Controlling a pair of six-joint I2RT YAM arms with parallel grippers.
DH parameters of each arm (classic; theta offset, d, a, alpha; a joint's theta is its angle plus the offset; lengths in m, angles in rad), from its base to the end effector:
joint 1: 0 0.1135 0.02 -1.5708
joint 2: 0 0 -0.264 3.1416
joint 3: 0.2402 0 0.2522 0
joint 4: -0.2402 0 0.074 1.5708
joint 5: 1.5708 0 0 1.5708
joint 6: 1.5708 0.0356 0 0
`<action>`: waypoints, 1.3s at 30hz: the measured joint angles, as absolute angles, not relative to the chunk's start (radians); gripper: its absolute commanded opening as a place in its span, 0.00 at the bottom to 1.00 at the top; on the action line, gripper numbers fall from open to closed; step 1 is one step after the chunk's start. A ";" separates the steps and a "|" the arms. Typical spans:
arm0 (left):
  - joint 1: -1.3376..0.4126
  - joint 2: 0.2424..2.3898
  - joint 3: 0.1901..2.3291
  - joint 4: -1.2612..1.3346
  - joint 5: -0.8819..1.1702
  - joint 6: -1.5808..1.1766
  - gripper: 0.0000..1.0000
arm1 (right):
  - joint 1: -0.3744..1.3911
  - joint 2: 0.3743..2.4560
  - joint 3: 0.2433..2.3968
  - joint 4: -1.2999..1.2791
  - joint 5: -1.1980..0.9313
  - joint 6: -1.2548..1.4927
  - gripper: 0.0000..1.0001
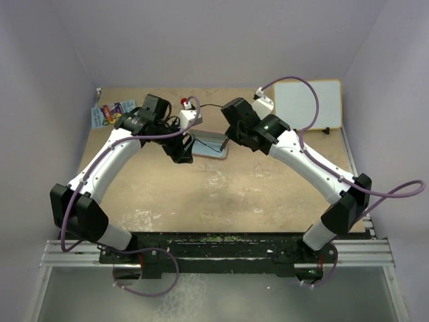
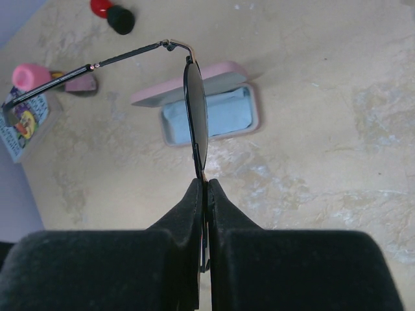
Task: Organize the sunglasses
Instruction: Fold the sunglasses.
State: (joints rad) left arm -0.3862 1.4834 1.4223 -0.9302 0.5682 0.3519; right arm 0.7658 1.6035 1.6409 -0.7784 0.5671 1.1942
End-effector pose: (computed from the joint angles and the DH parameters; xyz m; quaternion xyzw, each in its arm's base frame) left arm 0.2726 -0.1315 0.3344 0.4065 0.8291 -0.2733 0.2696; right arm 0.2641 0.2274 0.3763 0.2970 0.8346 0.1788 0.4282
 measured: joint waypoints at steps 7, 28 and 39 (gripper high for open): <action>-0.386 1.485 1.423 -0.902 0.543 0.333 0.69 | 0.823 1.609 1.668 -0.780 0.570 1.180 0.00; -0.377 1.533 1.467 -0.862 0.546 0.276 0.69 | 1.032 1.757 1.821 -0.764 0.558 1.090 0.00; -0.374 1.510 1.468 -0.879 0.536 0.278 0.69 | 1.049 1.752 1.822 -0.786 0.563 1.122 0.00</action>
